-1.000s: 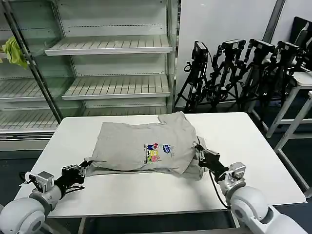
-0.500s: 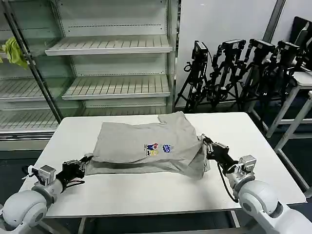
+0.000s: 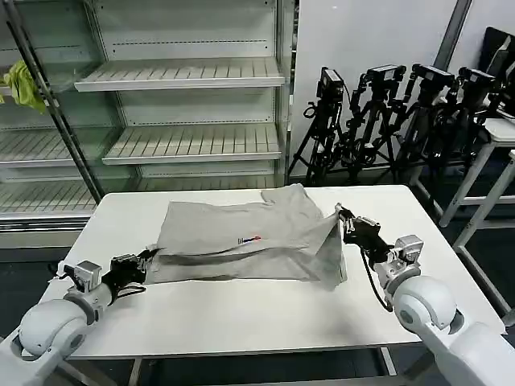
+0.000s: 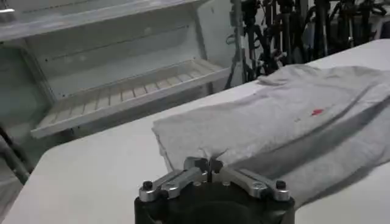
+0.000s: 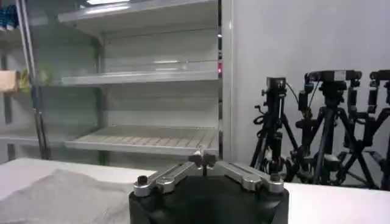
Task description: Fold and organize the clothes.
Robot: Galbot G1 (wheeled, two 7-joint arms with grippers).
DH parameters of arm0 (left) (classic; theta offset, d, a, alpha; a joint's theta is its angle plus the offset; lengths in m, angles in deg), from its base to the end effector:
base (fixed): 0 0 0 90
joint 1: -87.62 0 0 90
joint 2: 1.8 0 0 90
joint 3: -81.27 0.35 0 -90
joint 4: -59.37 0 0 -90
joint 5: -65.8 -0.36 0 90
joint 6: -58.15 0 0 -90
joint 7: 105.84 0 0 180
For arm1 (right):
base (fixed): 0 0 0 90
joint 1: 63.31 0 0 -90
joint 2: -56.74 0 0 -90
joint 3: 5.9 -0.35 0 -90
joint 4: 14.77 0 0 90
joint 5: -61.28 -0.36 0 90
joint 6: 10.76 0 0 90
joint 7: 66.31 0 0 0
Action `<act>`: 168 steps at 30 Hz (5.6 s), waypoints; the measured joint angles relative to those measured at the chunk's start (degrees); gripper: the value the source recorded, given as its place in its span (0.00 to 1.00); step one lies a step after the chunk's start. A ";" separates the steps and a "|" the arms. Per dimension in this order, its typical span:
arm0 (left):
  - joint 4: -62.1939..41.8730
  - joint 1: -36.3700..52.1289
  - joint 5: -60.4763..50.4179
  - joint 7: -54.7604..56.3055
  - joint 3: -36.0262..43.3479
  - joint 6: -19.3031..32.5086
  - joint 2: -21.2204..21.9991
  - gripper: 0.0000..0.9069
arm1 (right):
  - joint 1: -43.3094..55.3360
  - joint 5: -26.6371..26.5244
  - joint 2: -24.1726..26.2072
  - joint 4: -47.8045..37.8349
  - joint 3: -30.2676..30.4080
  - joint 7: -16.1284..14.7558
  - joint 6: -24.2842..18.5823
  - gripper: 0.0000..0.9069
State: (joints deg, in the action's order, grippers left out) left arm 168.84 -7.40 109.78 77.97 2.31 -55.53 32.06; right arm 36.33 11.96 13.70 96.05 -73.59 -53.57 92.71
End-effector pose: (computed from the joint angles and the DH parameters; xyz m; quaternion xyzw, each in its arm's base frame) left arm 0.3159 0.1548 -0.2106 -0.1413 -0.9607 -0.1242 0.2039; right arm 0.3479 -0.0751 -0.1893 0.1563 -0.9861 0.0044 0.0555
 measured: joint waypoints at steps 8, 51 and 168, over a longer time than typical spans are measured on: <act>-3.68 5.23 -0.71 -0.29 4.73 0.20 0.67 0.06 | -0.21 1.36 -0.31 -1.61 1.31 -0.30 0.05 0.00; 2.87 -6.34 1.44 2.82 -3.96 -3.78 -0.56 1.00 | -24.15 6.63 5.86 11.71 -5.96 2.86 1.21 1.00; 5.55 -14.53 -0.18 1.93 -3.55 -2.40 -2.46 0.06 | -20.42 11.16 -0.12 2.56 -0.76 0.39 -1.39 0.00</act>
State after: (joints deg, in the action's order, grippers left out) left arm 174.39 -21.94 109.60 79.90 -1.24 -57.93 29.61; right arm 15.90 23.12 13.58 98.61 -74.36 -53.18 91.33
